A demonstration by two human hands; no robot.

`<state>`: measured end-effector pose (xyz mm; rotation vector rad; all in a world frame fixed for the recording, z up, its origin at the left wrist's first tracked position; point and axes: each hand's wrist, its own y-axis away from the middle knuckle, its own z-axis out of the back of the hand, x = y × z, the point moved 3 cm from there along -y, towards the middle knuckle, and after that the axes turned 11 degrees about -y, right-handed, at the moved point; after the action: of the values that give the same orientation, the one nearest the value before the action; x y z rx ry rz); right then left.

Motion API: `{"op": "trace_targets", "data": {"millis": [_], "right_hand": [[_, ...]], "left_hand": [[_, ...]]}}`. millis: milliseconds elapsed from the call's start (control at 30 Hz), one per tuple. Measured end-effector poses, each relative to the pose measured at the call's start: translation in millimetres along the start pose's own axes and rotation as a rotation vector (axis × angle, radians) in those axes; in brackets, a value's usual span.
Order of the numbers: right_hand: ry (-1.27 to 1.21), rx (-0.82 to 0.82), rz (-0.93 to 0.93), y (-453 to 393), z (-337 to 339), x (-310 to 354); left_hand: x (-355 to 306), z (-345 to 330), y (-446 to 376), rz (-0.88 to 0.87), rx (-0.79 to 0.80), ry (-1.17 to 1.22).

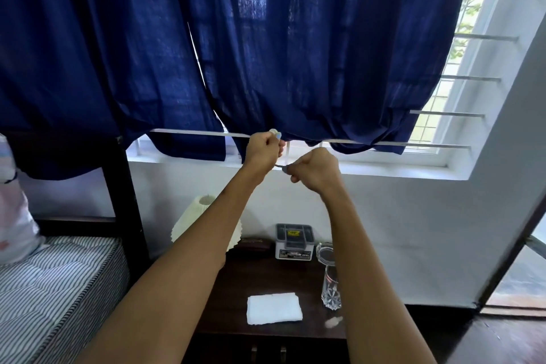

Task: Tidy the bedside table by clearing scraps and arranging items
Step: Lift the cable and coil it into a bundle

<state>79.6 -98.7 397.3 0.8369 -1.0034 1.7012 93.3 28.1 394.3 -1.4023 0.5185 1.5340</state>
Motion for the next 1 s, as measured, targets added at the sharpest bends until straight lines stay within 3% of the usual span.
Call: {"op": "trace_targets", "data": {"millis": [100,233,333,433,533,800,900,1000], "right_hand": [[0.198,-0.02,0.093,-2.7,10.0,16.3],[0.253,-0.055,0.217,-2.1,26.7,31.5],[0.142,-0.024,0.324,-10.4,36.5,30.3],[-0.195,0.055,0.352,-15.3,38.7,21.9],[-0.533,0.086,0.287,-14.8,34.1,8.5],[-1.16,0.09,-0.137,-19.3,-1.2,-49.6],[-1.326,0.067,-0.229,-12.6,-18.7,-57.5],[-1.46,-0.05,-0.385,-3.9,-39.6,-59.9]], "left_hand": [[6.3,9.0,5.1,-0.041,0.088,-0.11],[-0.9,12.8,22.8,-0.08,0.309,-0.144],[-6.0,14.4,32.7,-0.014,0.399,-0.005],[-12.9,17.5,38.9,0.009,0.536,0.21],[-17.0,17.9,40.9,0.001,0.654,0.32],[-18.0,2.0,42.6,0.013,0.694,0.495],[-11.6,-7.1,38.6,0.131,0.616,0.675],[0.9,-20.7,34.5,0.236,0.431,0.783]]}}
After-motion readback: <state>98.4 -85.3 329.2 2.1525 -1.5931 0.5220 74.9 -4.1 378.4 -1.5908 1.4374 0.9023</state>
